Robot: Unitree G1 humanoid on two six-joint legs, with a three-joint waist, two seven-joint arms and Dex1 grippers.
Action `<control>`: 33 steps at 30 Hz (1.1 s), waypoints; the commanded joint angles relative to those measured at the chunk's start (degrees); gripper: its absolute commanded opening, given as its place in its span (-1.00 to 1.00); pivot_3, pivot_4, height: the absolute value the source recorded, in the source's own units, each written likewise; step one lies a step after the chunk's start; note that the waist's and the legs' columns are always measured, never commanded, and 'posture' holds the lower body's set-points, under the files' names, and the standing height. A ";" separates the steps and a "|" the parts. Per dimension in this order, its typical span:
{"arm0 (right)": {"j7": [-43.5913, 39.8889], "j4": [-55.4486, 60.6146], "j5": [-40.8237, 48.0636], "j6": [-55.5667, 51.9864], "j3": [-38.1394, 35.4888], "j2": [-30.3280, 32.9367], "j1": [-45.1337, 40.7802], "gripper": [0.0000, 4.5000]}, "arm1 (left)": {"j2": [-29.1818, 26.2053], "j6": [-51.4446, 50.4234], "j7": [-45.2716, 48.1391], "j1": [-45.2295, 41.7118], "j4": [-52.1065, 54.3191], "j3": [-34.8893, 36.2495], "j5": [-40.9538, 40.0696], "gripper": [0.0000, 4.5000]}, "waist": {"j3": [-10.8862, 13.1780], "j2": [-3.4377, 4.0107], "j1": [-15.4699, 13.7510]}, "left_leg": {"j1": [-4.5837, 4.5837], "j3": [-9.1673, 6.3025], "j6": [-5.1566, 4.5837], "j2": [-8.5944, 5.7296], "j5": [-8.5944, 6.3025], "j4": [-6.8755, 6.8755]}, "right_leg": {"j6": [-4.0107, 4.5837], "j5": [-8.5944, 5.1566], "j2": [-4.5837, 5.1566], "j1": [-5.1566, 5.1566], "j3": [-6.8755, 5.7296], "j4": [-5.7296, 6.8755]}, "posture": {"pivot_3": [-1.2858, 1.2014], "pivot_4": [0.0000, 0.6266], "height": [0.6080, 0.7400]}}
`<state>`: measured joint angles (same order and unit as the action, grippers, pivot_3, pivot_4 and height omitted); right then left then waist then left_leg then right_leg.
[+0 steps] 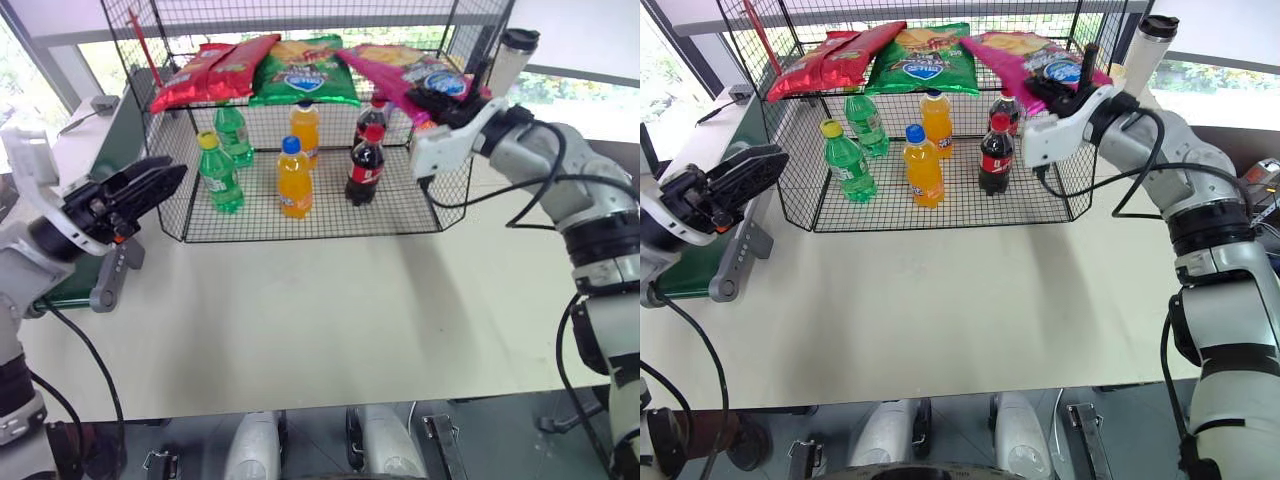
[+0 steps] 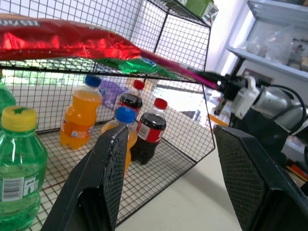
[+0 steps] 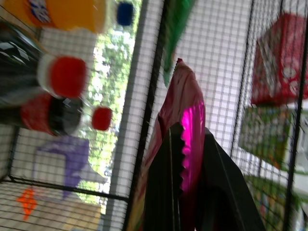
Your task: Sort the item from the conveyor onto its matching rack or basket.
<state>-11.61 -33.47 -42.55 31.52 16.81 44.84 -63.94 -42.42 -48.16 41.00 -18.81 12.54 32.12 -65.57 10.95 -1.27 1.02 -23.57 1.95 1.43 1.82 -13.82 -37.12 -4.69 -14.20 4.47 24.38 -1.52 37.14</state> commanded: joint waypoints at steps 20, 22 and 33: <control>-2.77 0.44 3.96 -5.85 0.04 -5.68 -2.34 0.70 | 2.07 3.59 -2.03 0.77 1.52 -1.67 1.60 0.32 | -0.01 -0.01 0.04 | 0.01 -0.02 0.00 0.00 0.00 -0.01 | -0.01 0.01 -0.01 -0.02 -0.01 0.02 | 0.03 -0.52 1.00; -3.13 2.32 5.18 -4.25 -0.42 -4.94 -1.07 0.70 | 2.30 3.62 -2.16 1.01 1.57 -1.68 1.60 0.32 | -0.01 -0.01 0.04 | 0.01 -0.02 0.00 0.00 0.00 -0.01 | 0.00 0.01 -0.01 -0.02 -0.01 0.02 | 0.03 -0.52 1.00; -14.70 19.85 33.63 0.46 -11.79 -0.98 13.01 0.70 | 5.03 5.50 -7.96 0.60 3.41 -5.50 7.38 0.32 | -0.01 -0.01 -0.41 | 0.00 -0.09 0.00 -0.01 0.00 -0.02 | -0.02 0.01 0.01 -0.09 -0.04 -0.01 | 0.03 -0.52 1.00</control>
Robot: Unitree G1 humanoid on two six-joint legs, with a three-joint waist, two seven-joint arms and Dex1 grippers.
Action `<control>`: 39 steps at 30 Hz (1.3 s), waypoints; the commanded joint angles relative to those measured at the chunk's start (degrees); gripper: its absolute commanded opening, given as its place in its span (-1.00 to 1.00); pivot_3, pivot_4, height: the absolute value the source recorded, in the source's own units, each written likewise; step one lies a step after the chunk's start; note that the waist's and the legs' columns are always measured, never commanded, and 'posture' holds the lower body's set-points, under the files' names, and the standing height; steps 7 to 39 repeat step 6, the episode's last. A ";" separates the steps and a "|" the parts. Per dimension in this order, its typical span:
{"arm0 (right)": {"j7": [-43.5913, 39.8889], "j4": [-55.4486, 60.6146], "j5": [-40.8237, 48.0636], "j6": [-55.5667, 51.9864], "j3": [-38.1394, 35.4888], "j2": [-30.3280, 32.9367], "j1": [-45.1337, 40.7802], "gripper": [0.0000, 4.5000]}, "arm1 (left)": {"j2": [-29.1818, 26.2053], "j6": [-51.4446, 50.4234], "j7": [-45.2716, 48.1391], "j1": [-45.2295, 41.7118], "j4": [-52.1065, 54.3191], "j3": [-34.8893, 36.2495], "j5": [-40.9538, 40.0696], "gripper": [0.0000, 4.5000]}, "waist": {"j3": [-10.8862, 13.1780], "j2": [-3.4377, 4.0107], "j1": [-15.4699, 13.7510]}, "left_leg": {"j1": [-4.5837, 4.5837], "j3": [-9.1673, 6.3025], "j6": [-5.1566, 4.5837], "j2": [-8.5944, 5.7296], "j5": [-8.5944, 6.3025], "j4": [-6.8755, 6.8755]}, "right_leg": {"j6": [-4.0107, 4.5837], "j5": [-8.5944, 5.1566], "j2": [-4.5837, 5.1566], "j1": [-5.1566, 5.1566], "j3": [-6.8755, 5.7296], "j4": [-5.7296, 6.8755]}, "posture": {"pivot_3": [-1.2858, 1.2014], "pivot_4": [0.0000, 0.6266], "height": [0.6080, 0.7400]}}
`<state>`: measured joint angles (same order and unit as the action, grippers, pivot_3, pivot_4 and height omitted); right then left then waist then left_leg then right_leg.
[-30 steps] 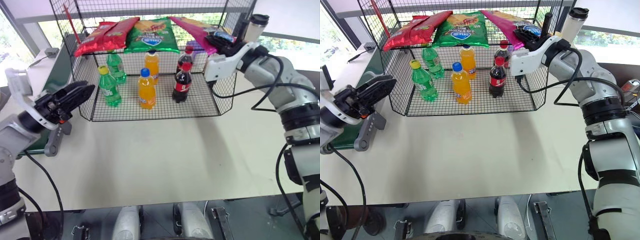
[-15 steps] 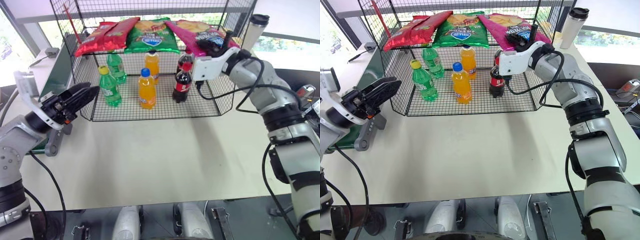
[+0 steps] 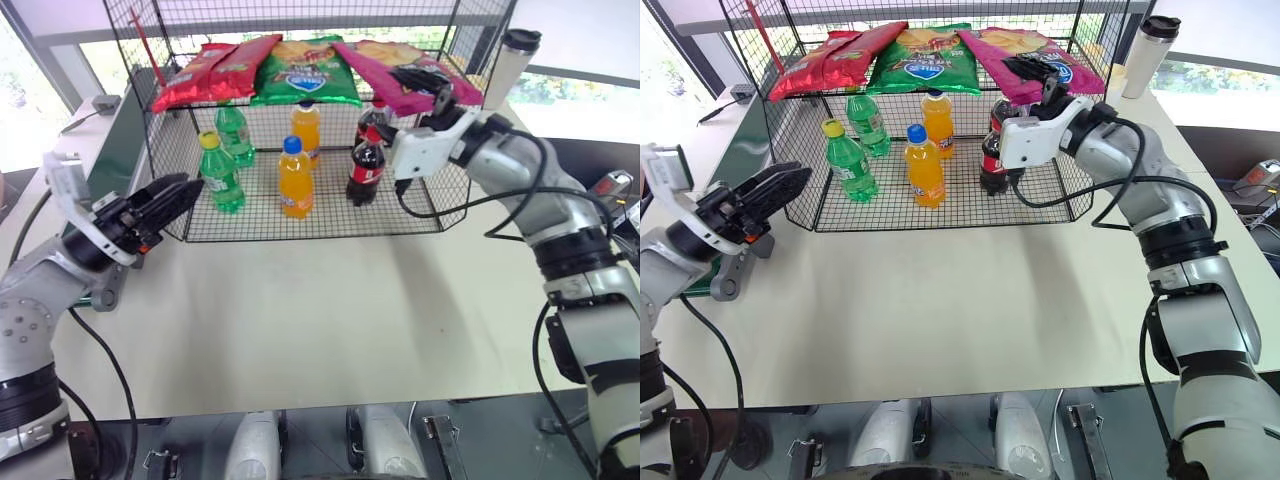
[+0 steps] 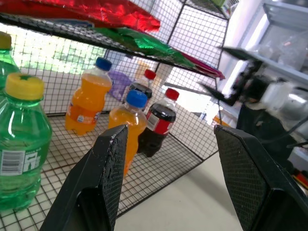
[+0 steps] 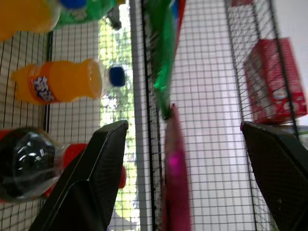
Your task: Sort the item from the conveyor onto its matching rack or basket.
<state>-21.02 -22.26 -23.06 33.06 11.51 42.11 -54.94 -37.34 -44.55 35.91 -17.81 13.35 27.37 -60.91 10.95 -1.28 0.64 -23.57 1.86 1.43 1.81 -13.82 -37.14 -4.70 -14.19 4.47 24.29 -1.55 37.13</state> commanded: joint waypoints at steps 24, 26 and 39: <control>-7.13 39.14 50.56 -39.22 -20.95 2.48 17.95 0.70 | -0.68 -0.96 -5.42 3.05 7.90 -0.88 0.77 0.32 | 0.00 0.00 0.06 | 0.07 -0.24 -0.01 0.07 -0.01 0.01 | -0.04 0.03 0.06 -0.13 -0.06 0.03 | 0.03 -0.52 1.00; -7.13 39.14 50.56 -39.22 -20.95 2.48 17.95 0.70 | -0.68 -0.96 -5.42 3.05 7.90 -0.88 0.77 0.32 | 0.00 0.00 0.06 | 0.07 -0.24 -0.01 0.07 -0.01 0.01 | -0.04 0.03 0.06 -0.13 -0.06 0.03 | 0.03 -0.52 1.00; -7.13 39.14 50.56 -39.22 -20.95 2.48 17.95 0.70 | -0.68 -0.96 -5.42 3.05 7.90 -0.88 0.77 0.32 | 0.00 0.00 0.06 | 0.07 -0.24 -0.01 0.07 -0.01 0.01 | -0.04 0.03 0.06 -0.13 -0.06 0.03 | 0.03 -0.52 1.00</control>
